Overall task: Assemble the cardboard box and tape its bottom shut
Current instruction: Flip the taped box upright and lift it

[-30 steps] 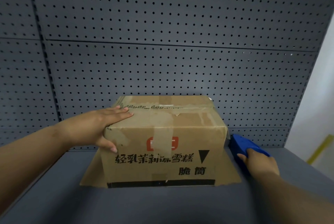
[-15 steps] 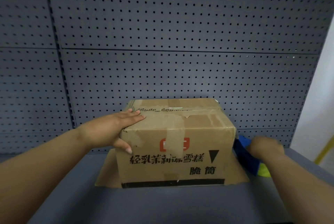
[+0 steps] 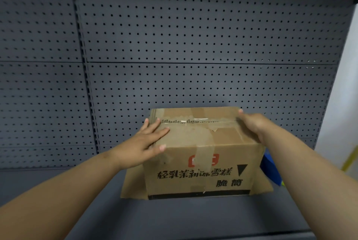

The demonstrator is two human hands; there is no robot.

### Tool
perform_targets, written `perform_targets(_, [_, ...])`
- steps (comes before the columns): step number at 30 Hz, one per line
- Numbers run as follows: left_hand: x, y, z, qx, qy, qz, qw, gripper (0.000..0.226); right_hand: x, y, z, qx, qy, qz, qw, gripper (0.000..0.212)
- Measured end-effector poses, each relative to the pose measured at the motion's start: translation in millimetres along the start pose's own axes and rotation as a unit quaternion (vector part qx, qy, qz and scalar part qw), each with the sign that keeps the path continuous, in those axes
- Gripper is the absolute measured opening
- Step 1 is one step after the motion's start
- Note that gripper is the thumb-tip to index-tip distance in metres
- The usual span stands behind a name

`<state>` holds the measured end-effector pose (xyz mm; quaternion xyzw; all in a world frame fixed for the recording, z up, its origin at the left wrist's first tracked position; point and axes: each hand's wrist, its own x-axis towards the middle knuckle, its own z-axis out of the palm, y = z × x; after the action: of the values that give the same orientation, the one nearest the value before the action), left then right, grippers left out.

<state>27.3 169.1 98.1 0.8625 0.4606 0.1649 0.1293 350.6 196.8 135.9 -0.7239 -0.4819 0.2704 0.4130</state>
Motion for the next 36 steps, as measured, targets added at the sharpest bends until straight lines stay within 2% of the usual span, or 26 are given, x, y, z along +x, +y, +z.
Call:
perform_targets(4, [-11, 10, 8, -0.167, 0.028, -0.052, 0.984, 0.074, -18, 7, -1, 0.050, 0.035, -0.001, 0.998, 0.060])
perform_targets(7, [-14, -18, 27, -0.241, 0.018, -0.075, 0.967, 0.075, -31, 12, -3, 0.101, 0.059, -0.007, 0.993, 0.047])
perform_targets(9, [-10, -30, 32, -0.243, 0.062, -0.078, 0.965, 0.068, -41, 14, -2, 0.121, 0.074, -0.011, 0.990, 0.044])
perform_targets(11, [-21, -8, 27, -0.235, 0.108, -0.066, 0.964, 0.063, -48, 17, -2, 0.138, 0.096, -0.012, 0.986, 0.045])
perform_targets(14, [-32, 21, 25, -0.277, 0.113, -0.072, 0.951, 0.068, -57, 28, -3, 0.180, 0.162, -0.019, 0.970, 0.044])
perform_targets(17, [-34, 24, 25, -0.262, 0.131, -0.058, 0.954, 0.071, -66, 38, -7, 0.213, 0.215, -0.006, 0.953, 0.039])
perform_targets(21, [-44, 23, 28, -0.238, 0.135, -0.063, 0.960, 0.071, -81, 42, -2, 0.123, 0.179, 0.047, 0.975, 0.061])
perform_targets(23, [-46, 23, 28, -0.246, 0.138, -0.072, 0.957, 0.071, -91, 44, 3, 0.166, 0.147, 0.071, 0.973, 0.065])
perform_targets(25, [-50, 26, 29, -0.260, 0.137, -0.079, 0.953, 0.070, -99, 48, 5, 0.249, 0.135, 0.068, 0.957, 0.059])
perform_targets(28, [-54, 30, 33, -0.277, 0.144, -0.081, 0.946, 0.065, -114, 49, 13, 0.308, 0.129, 0.076, 0.939, 0.048])
perform_targets(33, [-58, 27, 36, -0.289, 0.163, -0.086, 0.939, 0.066, -123, 52, 21, 0.305, 0.126, 0.079, 0.941, 0.050])
perform_targets(36, [-57, 32, 26, -0.289, 0.215, -0.104, 0.927, 0.068, -121, 55, 19, 0.270, 0.101, 0.078, 0.954, 0.067])
